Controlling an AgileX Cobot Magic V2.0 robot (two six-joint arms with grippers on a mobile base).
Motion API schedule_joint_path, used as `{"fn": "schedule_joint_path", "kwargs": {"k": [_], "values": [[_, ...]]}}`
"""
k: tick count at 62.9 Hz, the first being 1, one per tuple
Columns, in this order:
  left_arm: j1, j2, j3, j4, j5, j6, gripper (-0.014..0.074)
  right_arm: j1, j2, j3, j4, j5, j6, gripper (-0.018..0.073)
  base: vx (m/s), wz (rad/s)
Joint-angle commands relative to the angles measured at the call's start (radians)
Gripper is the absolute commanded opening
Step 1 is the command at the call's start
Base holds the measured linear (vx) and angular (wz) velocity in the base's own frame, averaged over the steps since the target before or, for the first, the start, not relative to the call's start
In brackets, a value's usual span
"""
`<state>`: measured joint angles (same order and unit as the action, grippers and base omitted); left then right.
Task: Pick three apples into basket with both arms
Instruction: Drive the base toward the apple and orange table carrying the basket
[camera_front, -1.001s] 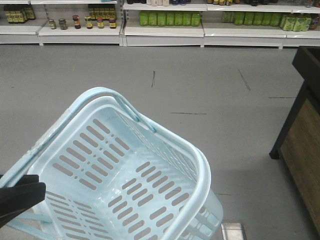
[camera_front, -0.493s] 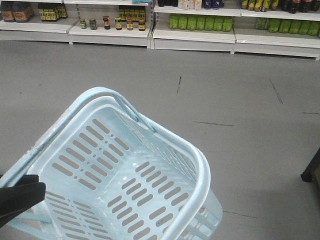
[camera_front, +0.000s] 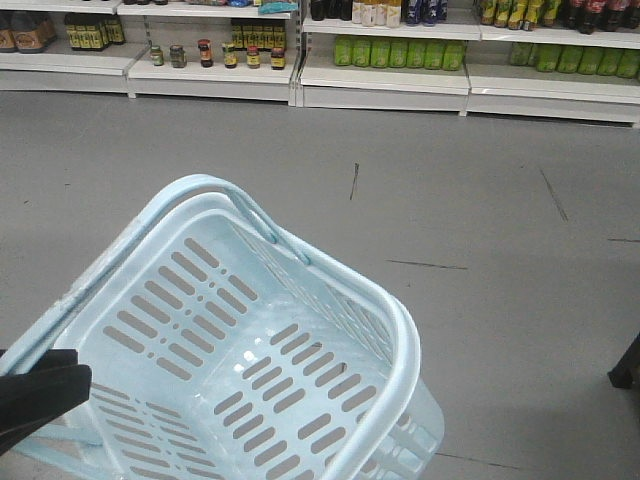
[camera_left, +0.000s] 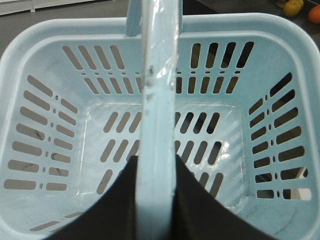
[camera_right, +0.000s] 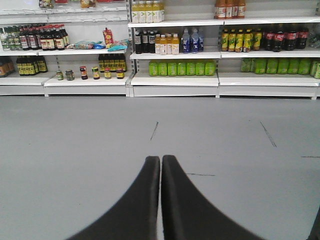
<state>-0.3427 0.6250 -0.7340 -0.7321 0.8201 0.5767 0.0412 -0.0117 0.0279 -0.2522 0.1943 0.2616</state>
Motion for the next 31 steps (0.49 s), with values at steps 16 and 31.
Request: {"fn": "schedule_joint_path", "kwargs": {"k": [16, 31], "values": [[-0.005, -0.004, -0.031, -0.065, -0.076, -0.007, -0.0006, -0.007, -0.014, 0.012, -0.012, -0.07, -0.008, -0.0004, 0.23, -0.12], [-0.005, -0.004, -0.031, -0.065, -0.077, -0.007, -0.0006, -0.007, -0.014, 0.012, -0.012, -0.07, -0.008, -0.0004, 0.25, -0.13]]}}
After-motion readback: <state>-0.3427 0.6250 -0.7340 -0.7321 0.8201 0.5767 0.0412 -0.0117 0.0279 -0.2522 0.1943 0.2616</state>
